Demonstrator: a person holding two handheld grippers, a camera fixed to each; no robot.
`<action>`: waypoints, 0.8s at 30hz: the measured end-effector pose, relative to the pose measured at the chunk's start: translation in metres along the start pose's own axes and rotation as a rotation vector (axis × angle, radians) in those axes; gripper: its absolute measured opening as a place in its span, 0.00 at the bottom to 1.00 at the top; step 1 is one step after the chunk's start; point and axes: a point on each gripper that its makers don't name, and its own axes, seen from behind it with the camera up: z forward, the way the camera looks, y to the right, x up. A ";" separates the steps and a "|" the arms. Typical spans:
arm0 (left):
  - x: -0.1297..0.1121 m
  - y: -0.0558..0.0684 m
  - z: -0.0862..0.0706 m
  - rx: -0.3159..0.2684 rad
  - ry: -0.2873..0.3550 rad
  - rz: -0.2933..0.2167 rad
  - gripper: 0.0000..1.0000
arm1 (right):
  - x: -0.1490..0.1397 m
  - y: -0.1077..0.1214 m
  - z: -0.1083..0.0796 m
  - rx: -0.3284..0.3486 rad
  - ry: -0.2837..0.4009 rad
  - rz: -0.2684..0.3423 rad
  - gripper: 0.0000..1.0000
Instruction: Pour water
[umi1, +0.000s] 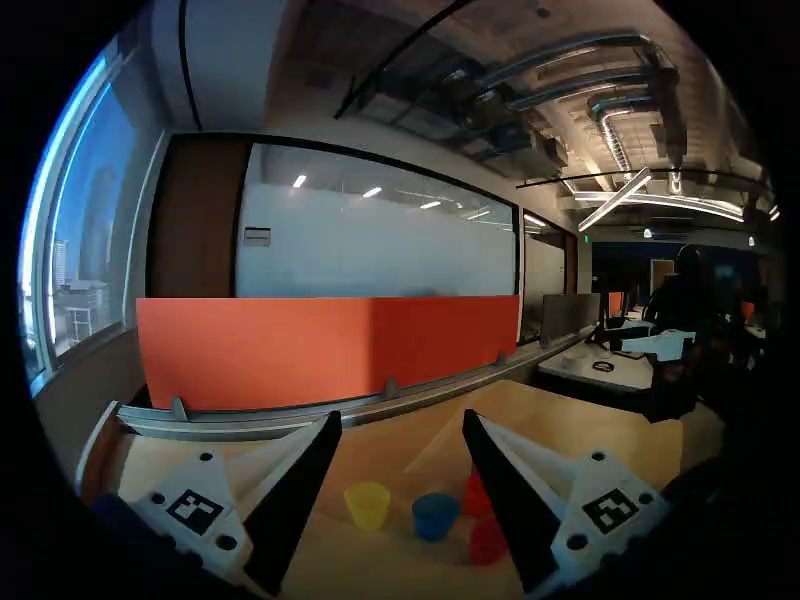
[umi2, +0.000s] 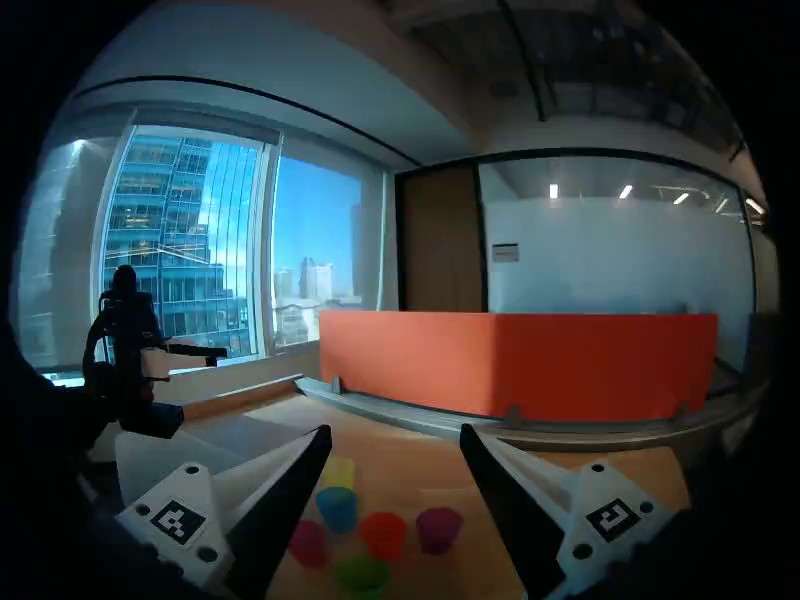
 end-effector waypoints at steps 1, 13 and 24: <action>-0.001 -0.001 0.001 -0.001 -0.004 0.003 0.90 | -0.001 -0.001 0.001 0.003 -0.005 -0.004 0.99; -0.025 -0.001 0.012 -0.037 -0.081 0.031 0.90 | -0.021 -0.012 0.008 0.049 -0.105 -0.057 0.99; -0.042 0.003 0.022 -0.085 -0.140 0.048 0.90 | -0.035 -0.013 0.005 0.065 -0.163 -0.081 0.99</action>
